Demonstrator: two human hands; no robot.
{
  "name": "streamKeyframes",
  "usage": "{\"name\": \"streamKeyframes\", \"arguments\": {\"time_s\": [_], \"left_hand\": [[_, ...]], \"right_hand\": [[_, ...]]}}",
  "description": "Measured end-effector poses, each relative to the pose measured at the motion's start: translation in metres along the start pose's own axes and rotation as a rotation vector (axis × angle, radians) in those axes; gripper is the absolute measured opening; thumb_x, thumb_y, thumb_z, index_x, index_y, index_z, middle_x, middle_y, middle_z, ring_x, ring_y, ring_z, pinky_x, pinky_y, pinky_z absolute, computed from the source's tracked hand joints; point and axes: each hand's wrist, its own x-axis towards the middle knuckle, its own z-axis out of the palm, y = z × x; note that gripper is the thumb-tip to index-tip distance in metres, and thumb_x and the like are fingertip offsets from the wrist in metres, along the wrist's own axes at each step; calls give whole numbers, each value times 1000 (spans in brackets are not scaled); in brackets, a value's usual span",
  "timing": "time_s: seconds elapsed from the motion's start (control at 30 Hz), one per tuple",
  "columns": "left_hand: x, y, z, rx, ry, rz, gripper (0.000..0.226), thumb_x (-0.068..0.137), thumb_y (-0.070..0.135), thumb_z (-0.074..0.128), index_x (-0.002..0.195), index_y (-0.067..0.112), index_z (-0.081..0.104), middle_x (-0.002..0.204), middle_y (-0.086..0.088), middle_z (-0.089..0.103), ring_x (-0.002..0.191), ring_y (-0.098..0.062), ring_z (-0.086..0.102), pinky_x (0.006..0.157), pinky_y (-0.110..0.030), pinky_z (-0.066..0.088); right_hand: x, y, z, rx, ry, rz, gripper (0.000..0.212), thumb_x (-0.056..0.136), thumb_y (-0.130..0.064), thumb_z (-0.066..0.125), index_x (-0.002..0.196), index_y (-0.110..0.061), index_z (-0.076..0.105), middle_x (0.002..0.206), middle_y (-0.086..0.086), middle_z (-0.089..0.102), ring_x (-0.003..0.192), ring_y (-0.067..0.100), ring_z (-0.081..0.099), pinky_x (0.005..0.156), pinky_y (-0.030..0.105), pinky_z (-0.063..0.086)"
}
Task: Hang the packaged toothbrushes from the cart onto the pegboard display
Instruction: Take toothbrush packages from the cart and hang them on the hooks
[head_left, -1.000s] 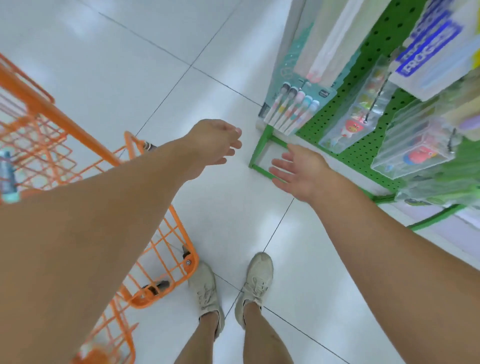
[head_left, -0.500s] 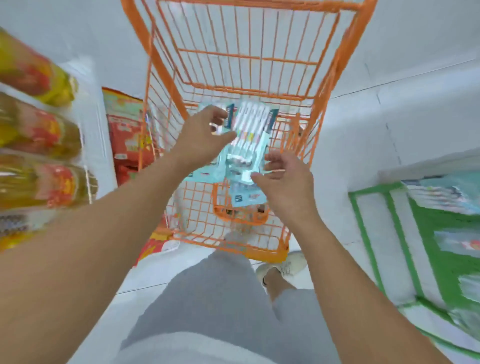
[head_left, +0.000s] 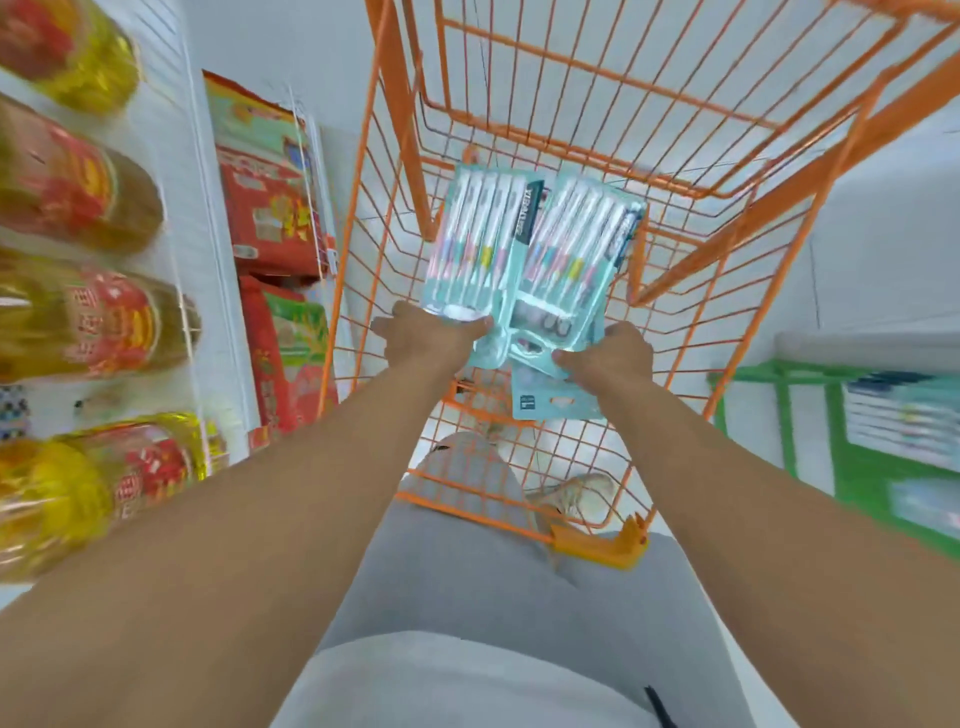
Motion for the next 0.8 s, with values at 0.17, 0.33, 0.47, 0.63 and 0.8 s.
{"name": "streamKeyframes", "arguments": {"time_s": [0.17,0.33,0.47,0.63,0.8], "left_hand": [[-4,3,-12,-228,-3,8,100,29,66,89,111,14,65,112,-1,67,97,-21,69,78,-32,59],[-25,17,-17,-356,-75,82,45,67,16,93,96,19,58,106,1,69,94,-17,67,86,-32,57],[-40,20,-23,-442,-134,93,46,69,4,89,99,19,57,107,-5,70,92,-23,71,80,-38,62],[-66,29,-42,-445,-130,238,27,82,-3,76,94,16,63,99,-5,71,89,-21,72,68,-32,62],[-88,32,-67,-342,28,420,4,89,15,71,92,18,71,83,1,69,76,-17,63,69,-32,56]], "right_hand": [[-16,3,-3,195,-81,44,34,76,-24,88,85,-4,62,92,8,64,87,25,63,74,36,57],[-57,9,-17,730,-358,187,16,91,-13,74,87,-8,60,85,9,69,71,23,62,51,25,52],[-78,24,-32,878,-306,178,43,86,-9,79,122,-1,57,107,16,72,83,28,73,55,32,58],[-106,42,-49,918,-318,121,50,81,10,76,125,1,56,105,21,71,80,29,73,63,37,62],[-140,37,-67,824,-286,14,58,88,11,57,136,-19,51,106,15,67,68,27,69,62,43,63]]}}
